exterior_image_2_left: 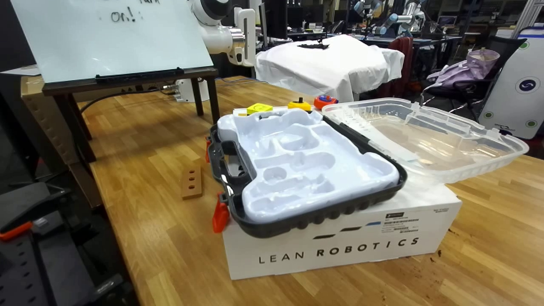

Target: Place the yellow and black block in the toolbox

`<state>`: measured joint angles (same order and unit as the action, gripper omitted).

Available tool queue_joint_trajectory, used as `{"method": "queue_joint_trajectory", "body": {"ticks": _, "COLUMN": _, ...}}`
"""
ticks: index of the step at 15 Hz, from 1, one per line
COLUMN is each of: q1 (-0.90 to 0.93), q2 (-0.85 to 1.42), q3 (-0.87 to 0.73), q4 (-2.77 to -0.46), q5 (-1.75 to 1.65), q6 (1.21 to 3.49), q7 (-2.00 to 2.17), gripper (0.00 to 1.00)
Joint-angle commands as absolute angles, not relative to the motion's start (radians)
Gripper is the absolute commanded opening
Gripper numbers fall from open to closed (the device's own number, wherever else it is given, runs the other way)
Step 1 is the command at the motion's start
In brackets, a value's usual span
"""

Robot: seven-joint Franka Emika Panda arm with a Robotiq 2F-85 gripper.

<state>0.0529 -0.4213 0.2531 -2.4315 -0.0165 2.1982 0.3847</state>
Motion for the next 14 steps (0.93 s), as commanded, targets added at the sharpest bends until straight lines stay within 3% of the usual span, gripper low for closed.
{"method": "queue_joint_trajectory", "body": {"ticks": 1, "q1": 0.034, "q2": -0.333, "q3": 0.241, "q4": -2.382, "q5": -0.056, "q6": 2.211, "q7": 0.414, "gripper": 1.00}}
{"method": "queue_joint_trajectory", "body": {"ticks": 14, "q1": 0.054, "q2": -0.324, "q3": 0.212, "q4": -2.393, "q5": -0.025, "q6": 2.260, "q7": 0.387, "gripper": 1.00}}
